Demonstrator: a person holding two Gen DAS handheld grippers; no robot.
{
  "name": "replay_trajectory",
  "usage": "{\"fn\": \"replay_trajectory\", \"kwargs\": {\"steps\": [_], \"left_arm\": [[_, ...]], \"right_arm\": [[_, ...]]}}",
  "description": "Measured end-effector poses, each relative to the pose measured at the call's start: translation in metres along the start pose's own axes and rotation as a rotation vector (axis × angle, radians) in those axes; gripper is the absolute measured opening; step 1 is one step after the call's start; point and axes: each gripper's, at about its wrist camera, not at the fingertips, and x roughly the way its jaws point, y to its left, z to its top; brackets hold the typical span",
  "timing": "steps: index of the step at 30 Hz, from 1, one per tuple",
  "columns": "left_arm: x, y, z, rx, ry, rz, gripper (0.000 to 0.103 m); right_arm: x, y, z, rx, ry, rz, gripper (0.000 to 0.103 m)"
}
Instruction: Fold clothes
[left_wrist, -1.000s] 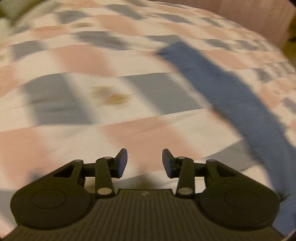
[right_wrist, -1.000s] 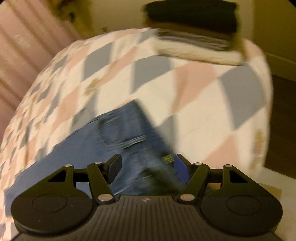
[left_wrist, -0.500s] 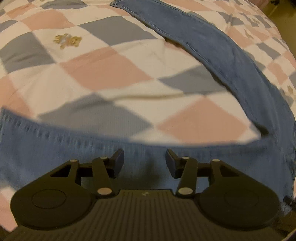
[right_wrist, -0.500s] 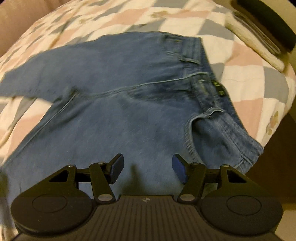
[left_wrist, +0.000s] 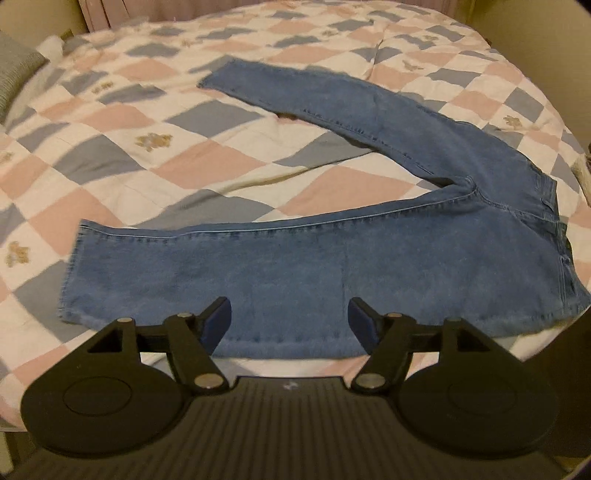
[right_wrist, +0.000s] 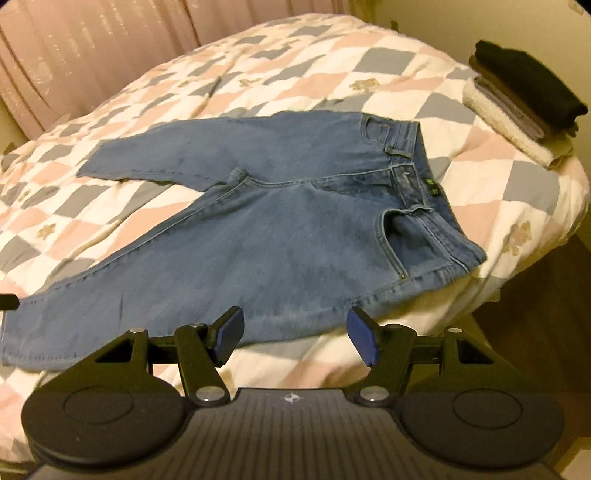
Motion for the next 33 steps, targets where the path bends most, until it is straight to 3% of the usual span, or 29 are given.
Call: {"fn": "replay_trajectory", "kwargs": {"steps": [12, 33], "left_arm": [[-0.071, 0.02, -0.047, 0.023, -0.044, -0.011, 0.07], [-0.143, 0.11, -0.142, 0.127, -0.099, -0.058, 0.071]], "right_arm": [[-0.068, 0.006, -0.045, 0.027, -0.036, -0.007, 0.067], [-0.161, 0.081, -0.166, 0.1, -0.125, -0.057, 0.07]]}}
